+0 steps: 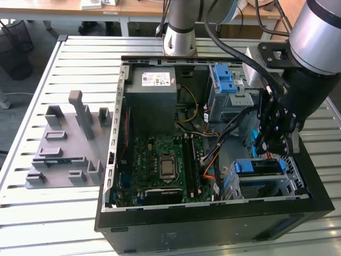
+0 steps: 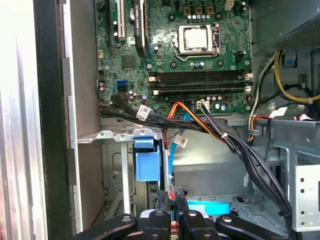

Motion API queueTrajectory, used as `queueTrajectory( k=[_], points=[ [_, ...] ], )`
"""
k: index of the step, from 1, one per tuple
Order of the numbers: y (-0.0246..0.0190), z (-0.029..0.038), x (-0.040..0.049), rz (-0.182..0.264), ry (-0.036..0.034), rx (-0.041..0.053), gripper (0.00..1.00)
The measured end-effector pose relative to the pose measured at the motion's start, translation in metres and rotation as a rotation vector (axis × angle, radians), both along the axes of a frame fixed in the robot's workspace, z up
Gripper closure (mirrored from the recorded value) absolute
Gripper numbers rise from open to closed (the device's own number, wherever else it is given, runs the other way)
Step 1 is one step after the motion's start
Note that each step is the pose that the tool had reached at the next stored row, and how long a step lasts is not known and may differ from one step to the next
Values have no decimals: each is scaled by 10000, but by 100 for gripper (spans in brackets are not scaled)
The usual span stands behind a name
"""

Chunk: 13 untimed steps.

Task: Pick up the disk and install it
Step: 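Insert the second disk wire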

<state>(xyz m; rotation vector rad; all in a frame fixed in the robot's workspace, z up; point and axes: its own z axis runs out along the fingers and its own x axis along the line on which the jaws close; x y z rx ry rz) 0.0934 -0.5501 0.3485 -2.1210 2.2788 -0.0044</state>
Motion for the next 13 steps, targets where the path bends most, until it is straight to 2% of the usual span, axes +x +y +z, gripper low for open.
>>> queueTrajectory(
  k=[3,13],
  points=[
    [-22,-10,0,0,0,9,84],
    [-35,-11,0,0,0,8,84]
  ],
)
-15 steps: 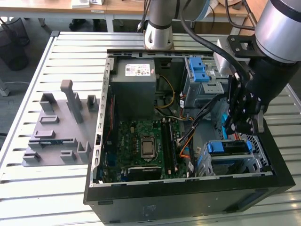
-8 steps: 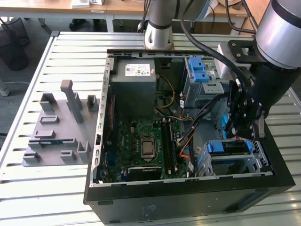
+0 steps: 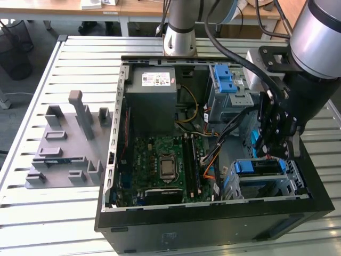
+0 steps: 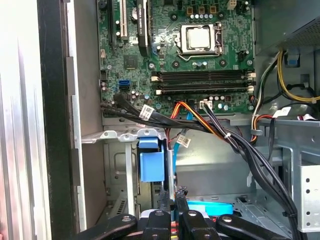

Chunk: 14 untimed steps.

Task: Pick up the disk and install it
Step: 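Insert the second disk wire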

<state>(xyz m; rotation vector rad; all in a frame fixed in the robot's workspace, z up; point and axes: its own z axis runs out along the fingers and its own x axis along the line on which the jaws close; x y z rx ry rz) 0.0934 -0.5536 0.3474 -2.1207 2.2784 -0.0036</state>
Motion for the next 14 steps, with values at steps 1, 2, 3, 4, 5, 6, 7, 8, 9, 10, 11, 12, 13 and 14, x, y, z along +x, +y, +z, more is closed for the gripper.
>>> queueTrajectory(
  k=[1,2,3,4,5,6,7,8,9,10,11,12,13,14],
  points=[
    [-7,0,0,1,0,-1,84],
    [-16,-1,0,0,0,0,84],
    [-24,-1,0,1,0,-1,84],
    [-32,-2,0,0,0,-1,84],
    [-37,-2,0,1,0,0,84],
    [-39,-2,0,0,0,-1,84],
    [-39,-2,0,0,0,0,84],
    [-41,-2,0,0,0,0,84],
    [-42,-2,0,0,0,0,84],
    [-42,-2,0,0,0,0,84],
    [-43,-2,0,1,0,0,84],
    [-45,-2,0,0,0,0,84],
    [-48,-2,0,0,0,0,84],
    [-52,-2,0,0,0,0,84]
  ],
)
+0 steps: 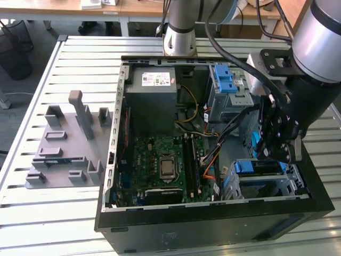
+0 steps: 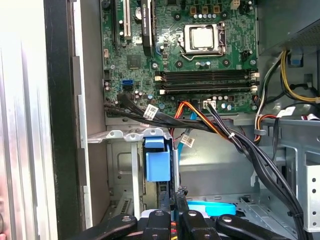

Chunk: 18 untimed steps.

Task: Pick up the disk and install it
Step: 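Insert the second disk wire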

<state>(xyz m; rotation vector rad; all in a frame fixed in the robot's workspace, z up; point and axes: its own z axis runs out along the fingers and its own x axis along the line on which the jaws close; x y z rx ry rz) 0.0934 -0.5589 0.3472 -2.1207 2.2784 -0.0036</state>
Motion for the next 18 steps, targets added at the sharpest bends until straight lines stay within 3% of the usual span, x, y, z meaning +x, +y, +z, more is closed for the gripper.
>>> queueTrajectory(
  k=[9,18],
  points=[
    [-48,-10,0,0,0,1,84],
    [-58,-49,46,0,29,101,84]
  ],
)
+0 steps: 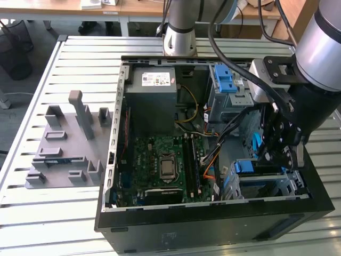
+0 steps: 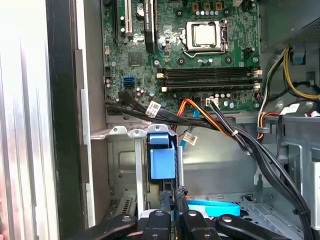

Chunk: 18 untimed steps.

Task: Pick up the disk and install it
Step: 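Insert the second disk wire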

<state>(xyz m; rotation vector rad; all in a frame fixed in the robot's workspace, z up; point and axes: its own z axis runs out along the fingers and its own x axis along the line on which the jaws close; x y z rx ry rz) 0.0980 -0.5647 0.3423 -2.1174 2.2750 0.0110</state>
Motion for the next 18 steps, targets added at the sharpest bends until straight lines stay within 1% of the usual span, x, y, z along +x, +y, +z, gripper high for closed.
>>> queueTrajectory(
  k=[6,13,18],
  points=[
    [-4,-19,17,0,2,10,84],
    [-4,-40,34,0,6,75,84],
    [-4,-50,41,-1,7,84,84]
  ],
)
